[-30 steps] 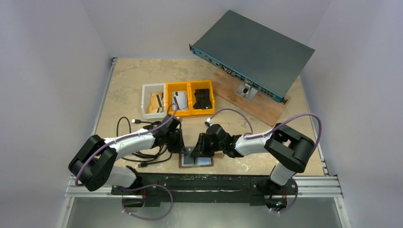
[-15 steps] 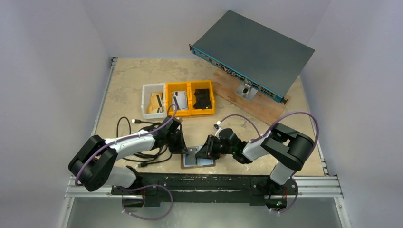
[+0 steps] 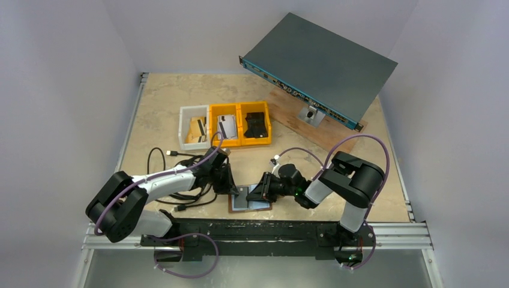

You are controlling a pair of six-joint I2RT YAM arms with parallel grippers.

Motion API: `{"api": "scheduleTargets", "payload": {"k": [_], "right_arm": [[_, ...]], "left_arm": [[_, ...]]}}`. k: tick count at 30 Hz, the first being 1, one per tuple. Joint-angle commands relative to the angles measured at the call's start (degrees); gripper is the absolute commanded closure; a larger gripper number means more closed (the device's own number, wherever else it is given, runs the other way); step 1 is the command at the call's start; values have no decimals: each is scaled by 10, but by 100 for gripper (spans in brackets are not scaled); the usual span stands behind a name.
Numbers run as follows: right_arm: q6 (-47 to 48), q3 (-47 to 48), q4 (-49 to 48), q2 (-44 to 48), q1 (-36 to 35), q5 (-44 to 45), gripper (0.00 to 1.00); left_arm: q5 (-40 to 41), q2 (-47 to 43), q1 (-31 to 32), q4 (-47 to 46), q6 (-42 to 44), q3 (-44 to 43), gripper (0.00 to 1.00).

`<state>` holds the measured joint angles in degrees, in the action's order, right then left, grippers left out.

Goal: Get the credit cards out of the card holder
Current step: Remove the credit card from the card holder.

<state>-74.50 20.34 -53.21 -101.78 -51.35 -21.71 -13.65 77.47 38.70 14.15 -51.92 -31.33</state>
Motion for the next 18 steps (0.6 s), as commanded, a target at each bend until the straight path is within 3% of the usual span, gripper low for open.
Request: {"api": "scheduleTargets", "payload": {"k": [1,11,18], "right_arm": [[-5,-1,-11,-18,1,-7,86],[-12,-25,-16,-1,12,8,100],[-12,-28,-18,0,15,10,100]], "left_arm": [[28,12,2,25,10,24,100],[36,-21,1,51,12,21,100],[50,-48,1,85,25,7,100]]}}
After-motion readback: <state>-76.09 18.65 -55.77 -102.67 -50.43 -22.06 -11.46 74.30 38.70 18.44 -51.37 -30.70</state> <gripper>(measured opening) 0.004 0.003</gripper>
